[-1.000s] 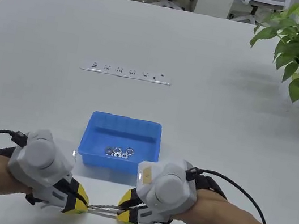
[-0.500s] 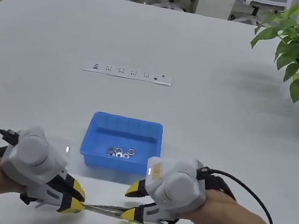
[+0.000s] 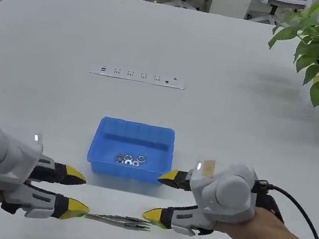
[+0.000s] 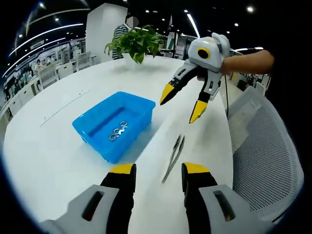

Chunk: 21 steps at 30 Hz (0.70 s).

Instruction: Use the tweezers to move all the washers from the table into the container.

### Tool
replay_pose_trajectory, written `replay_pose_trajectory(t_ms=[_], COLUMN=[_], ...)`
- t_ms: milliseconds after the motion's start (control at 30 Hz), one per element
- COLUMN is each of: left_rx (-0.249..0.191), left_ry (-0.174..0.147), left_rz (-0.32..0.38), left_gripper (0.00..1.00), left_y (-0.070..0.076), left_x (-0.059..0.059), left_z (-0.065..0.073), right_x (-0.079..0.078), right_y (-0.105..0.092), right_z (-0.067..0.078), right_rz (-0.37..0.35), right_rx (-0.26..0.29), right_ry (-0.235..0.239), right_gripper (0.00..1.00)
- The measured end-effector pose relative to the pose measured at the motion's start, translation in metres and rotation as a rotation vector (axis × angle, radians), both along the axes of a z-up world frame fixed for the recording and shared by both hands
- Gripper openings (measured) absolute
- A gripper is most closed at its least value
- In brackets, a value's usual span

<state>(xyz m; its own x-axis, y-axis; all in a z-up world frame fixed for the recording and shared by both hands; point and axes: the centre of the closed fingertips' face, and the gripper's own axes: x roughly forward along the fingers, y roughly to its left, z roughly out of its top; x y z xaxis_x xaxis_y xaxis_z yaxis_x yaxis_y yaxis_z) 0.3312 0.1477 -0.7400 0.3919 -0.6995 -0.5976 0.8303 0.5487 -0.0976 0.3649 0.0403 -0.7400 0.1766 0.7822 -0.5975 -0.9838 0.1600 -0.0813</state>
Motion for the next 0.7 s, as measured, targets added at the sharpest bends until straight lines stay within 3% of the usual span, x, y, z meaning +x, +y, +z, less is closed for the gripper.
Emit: replay_pose_trajectory(t_ms=[133,233,500,700], left_rx=[-0.017,-0.028,-0.050,-0.055], left_ry=[-0.044,-0.074,-0.173,-0.185], left_rz=[0.047,0.080,0.160,0.197], left_gripper=[0.57,0.67,0.80,0.92], left_y=[0.001,0.000,0.003,0.008], left_x=[0.002,0.004,0.006,0.002], left_z=[0.012,0.020,0.040,0.046], right_x=[0.006,0.011,0.015,0.009], right_y=[-0.012,-0.021,-0.046,-0.060], right_z=[0.009,0.021,0.040,0.046], right_rz=[-0.076,-0.146,-0.253,-0.282], right_rx=[0.033,0.089,0.141,0.164], right_ry=[-0.002,-0.019,-0.055,-0.058], right_gripper=[0.55,0.64,0.78,0.87])
